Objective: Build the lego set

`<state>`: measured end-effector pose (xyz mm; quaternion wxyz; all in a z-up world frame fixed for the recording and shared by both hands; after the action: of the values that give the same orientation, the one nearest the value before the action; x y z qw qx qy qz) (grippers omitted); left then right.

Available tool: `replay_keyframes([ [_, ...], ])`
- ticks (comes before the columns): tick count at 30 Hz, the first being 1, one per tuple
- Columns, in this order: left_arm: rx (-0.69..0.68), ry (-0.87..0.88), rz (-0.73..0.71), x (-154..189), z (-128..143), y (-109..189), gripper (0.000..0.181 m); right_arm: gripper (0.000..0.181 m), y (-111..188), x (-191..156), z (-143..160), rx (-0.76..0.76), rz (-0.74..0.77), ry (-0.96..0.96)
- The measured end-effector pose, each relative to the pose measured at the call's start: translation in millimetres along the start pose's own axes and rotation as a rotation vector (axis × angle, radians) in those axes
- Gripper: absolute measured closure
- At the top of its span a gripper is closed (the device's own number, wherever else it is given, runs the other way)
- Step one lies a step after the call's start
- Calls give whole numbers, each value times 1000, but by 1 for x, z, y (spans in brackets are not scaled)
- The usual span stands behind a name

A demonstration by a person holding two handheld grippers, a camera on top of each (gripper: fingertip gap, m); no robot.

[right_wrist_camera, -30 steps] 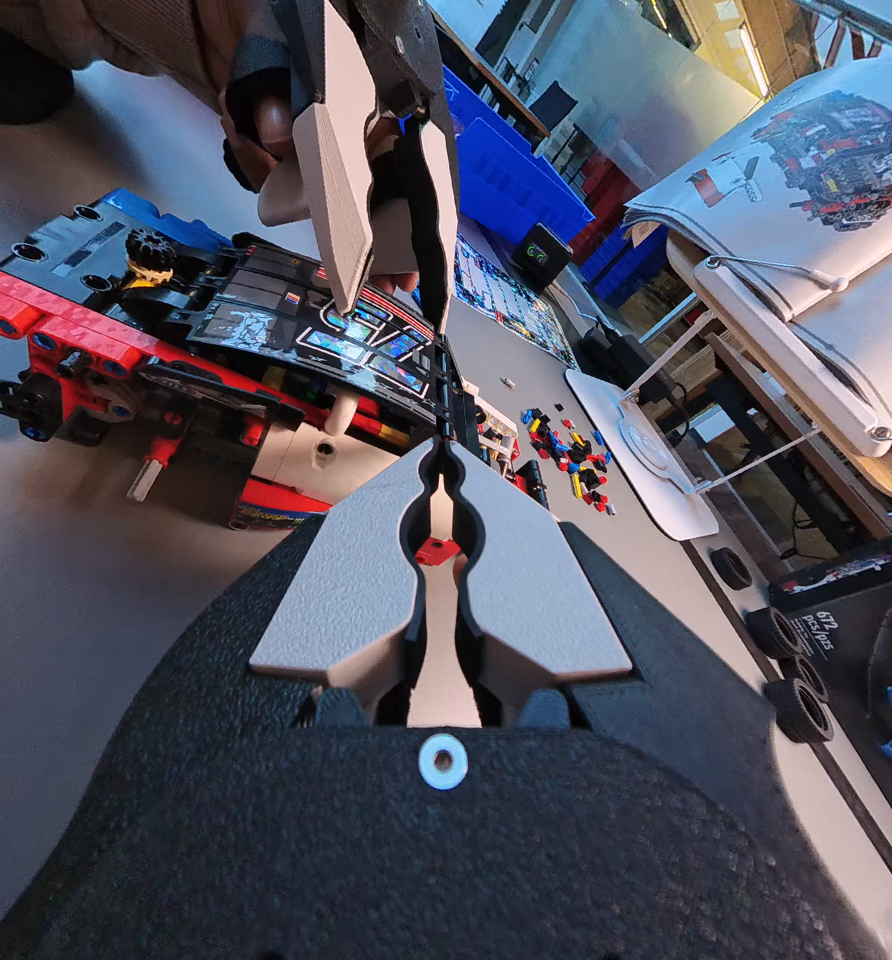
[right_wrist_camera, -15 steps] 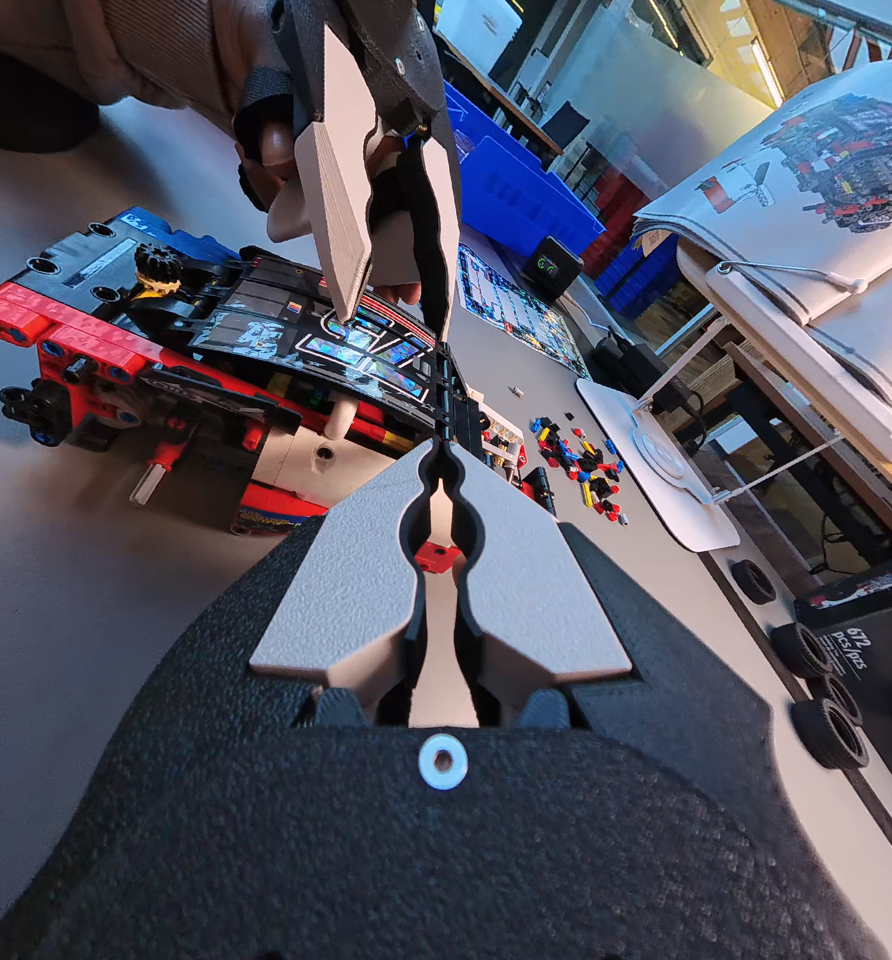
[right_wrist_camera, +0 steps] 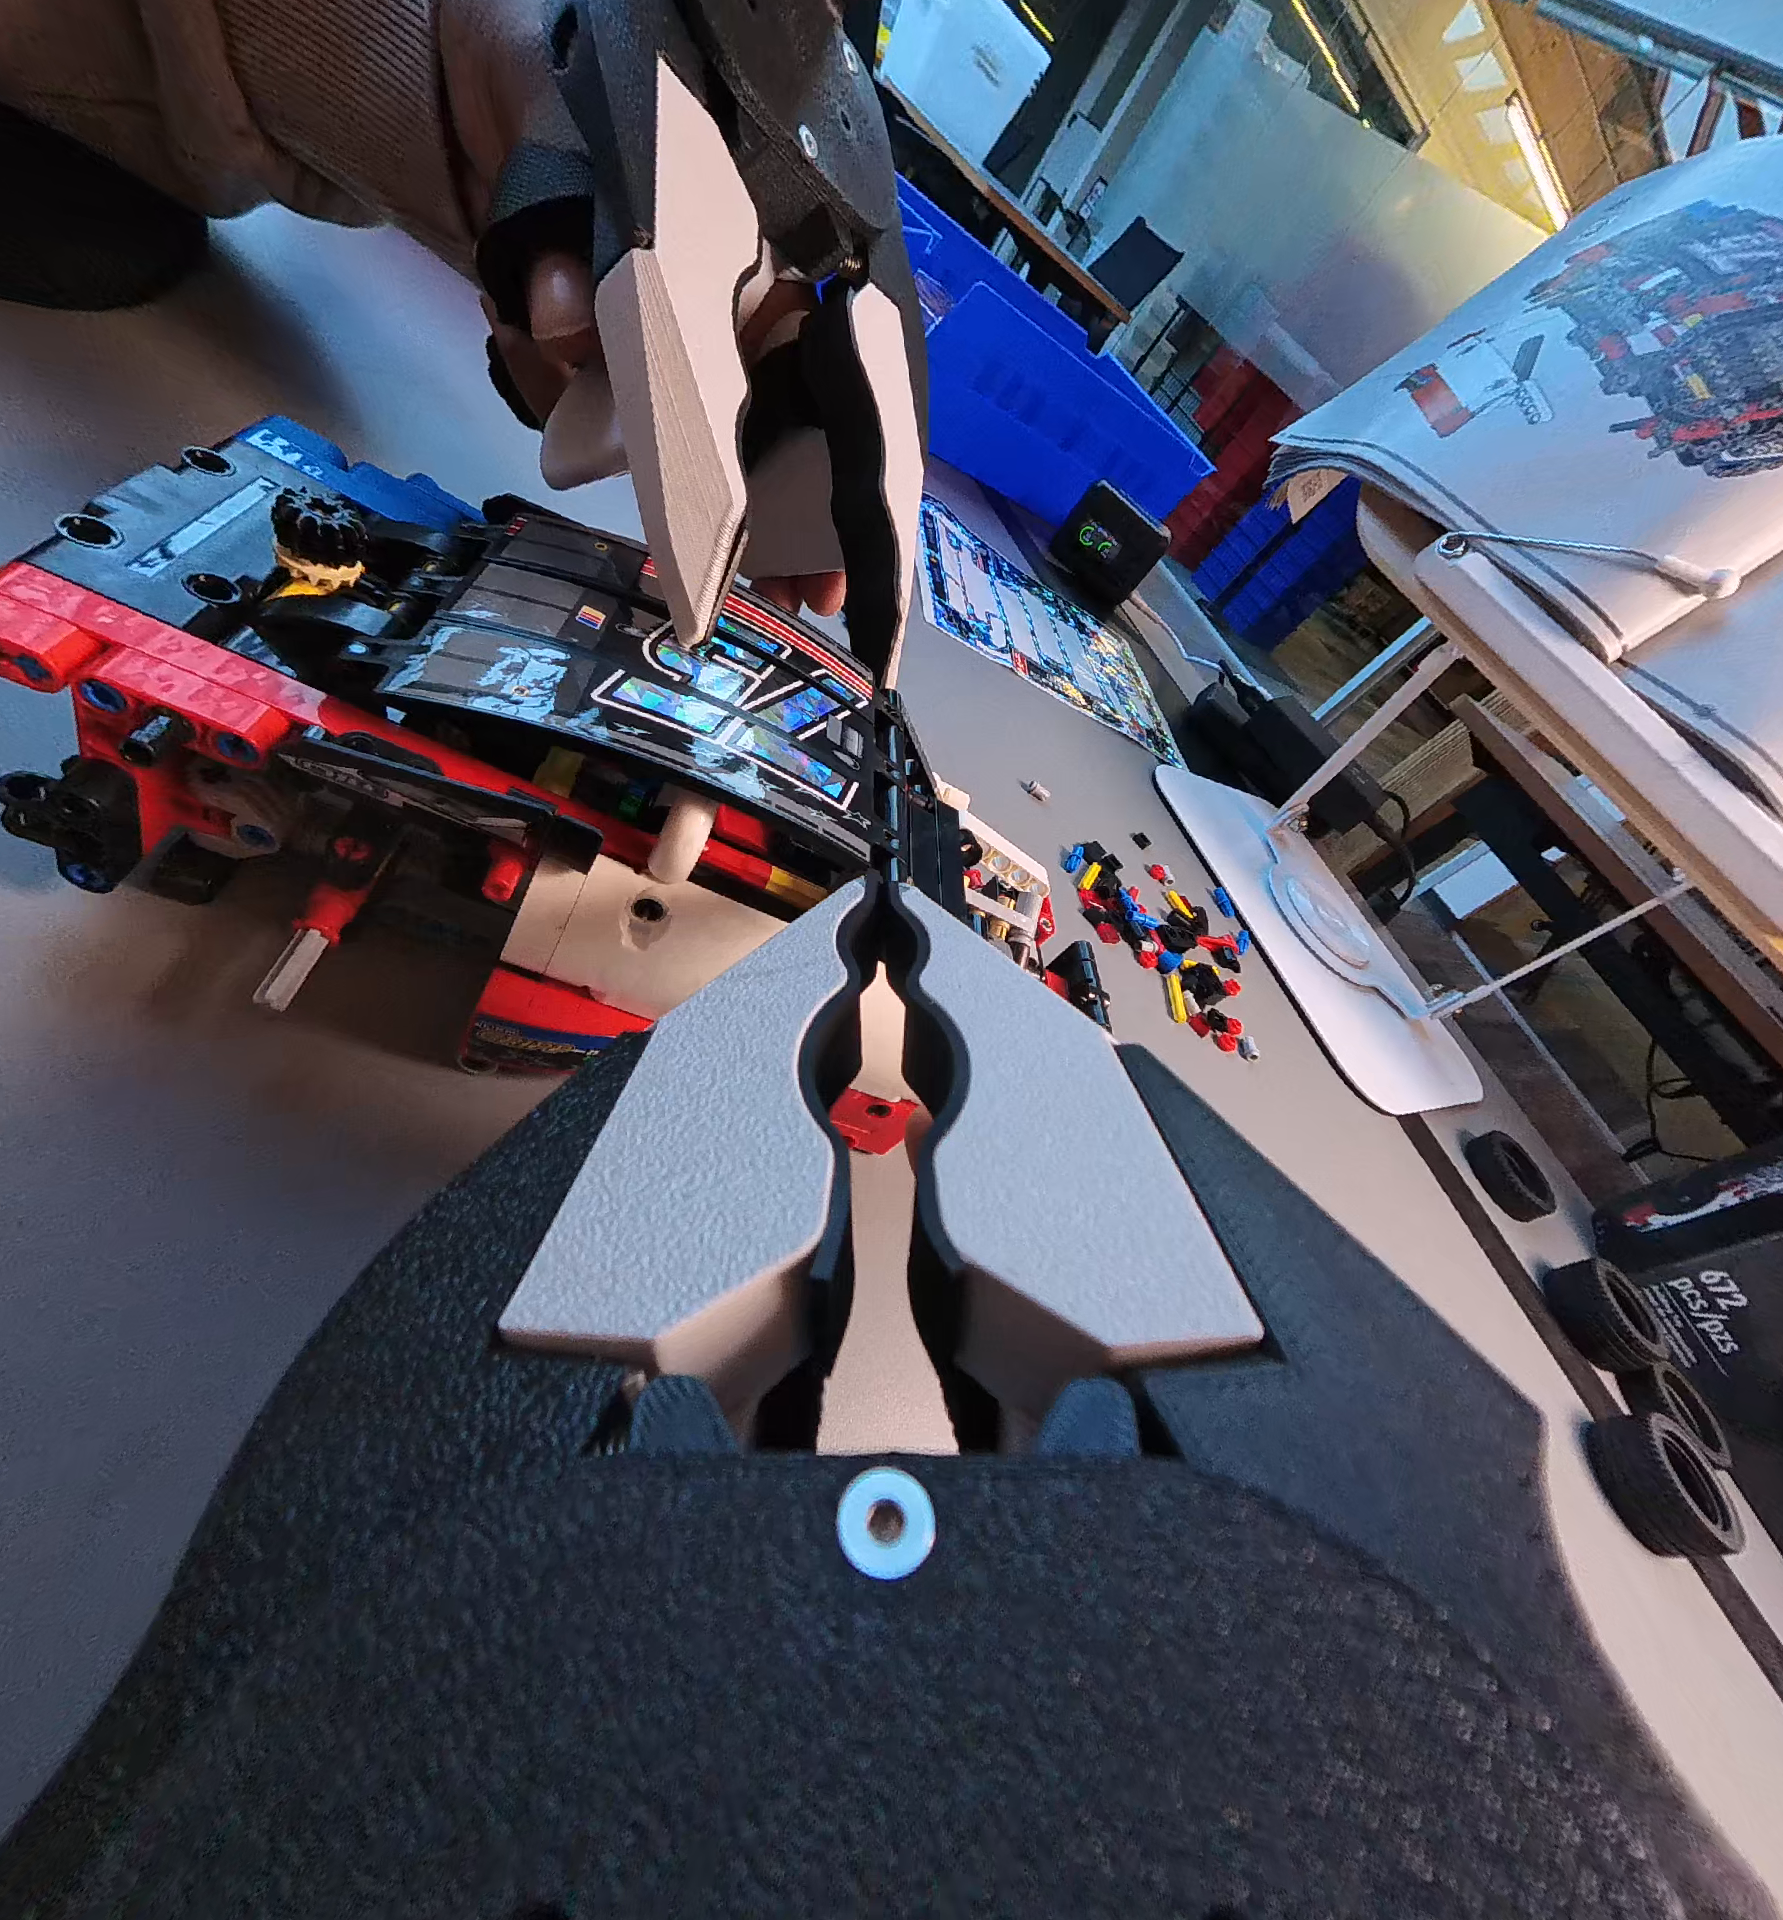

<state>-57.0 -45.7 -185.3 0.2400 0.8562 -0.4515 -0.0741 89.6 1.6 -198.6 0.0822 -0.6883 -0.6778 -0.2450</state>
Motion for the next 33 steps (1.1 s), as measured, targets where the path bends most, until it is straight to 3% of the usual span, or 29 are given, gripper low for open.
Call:
replay_keyframes([
  [15,22,-1,10,0,0,1,128,179,2,-1,3,-34,9,-2],
  [23,93,20,-8,4,-11,20,116,151,13,17,12,-44,17,-175],
  [27,27,-30,-12,27,-10,20,102,152,5,16,14,-99,-87,-147],
  [33,4,-50,-63,52,4,29,93,153,-6,24,3,-263,-410,-80],
])
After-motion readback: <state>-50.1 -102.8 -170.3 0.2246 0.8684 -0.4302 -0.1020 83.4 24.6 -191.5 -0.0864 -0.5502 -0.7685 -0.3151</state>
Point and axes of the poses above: each gripper's, where its closed fingertips meet, y back along the fingers, z out of its underside, x = y × z across the jaws, the point moved 6 cm from there along y, back along the fingers, and after that the axes turned 6 degrees about -y, right-handed, at the moved point
